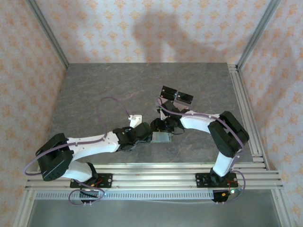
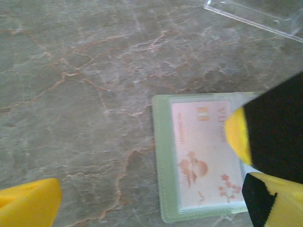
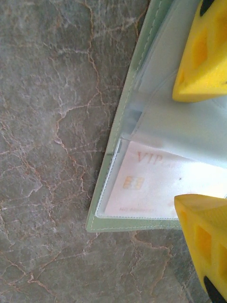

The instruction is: Put the credit cards into the card holder

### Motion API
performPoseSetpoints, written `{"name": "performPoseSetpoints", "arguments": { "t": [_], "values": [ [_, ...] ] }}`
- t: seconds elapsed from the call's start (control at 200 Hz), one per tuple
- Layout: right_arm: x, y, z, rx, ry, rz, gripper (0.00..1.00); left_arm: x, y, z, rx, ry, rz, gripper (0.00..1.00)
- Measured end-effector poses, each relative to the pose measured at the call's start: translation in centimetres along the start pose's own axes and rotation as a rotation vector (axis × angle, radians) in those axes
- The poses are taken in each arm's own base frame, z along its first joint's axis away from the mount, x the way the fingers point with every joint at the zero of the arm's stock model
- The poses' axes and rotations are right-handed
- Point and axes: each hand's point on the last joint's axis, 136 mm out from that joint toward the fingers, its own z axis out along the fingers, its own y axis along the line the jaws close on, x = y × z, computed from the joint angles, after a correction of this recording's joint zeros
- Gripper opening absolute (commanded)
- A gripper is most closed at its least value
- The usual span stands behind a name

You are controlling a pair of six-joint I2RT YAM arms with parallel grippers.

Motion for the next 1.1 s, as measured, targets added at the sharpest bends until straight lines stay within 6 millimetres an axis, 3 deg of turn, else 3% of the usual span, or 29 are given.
{"name": "performPoseSetpoints", "arguments": {
  "t": [0.13,0.525,0.886,1.101],
  "values": [
    [0.0,0.0,0.0,-0.001,-0.001,-0.001,0.54,0.5,-1.7,0.0,0.044,-0.010,0.019,1.00],
    [-0.3,-0.8,-0.1,0.018,-0.014,0.008,0.54,0.4,-2.5,0.7,0.028,-0.060,0.035,1.00],
    [-0.3,0.0,0.0,-0.010,-0.011,0.007,0.54,1.6,-3.0,-2.0,0.100,-0.119,0.067,1.00],
    [-0.1,0.2,0.0,-0.017,-0.004,0.013,0.54,1.5,-2.9,-2.0,0.100,-0.134,0.061,1.00]
  ]
}}
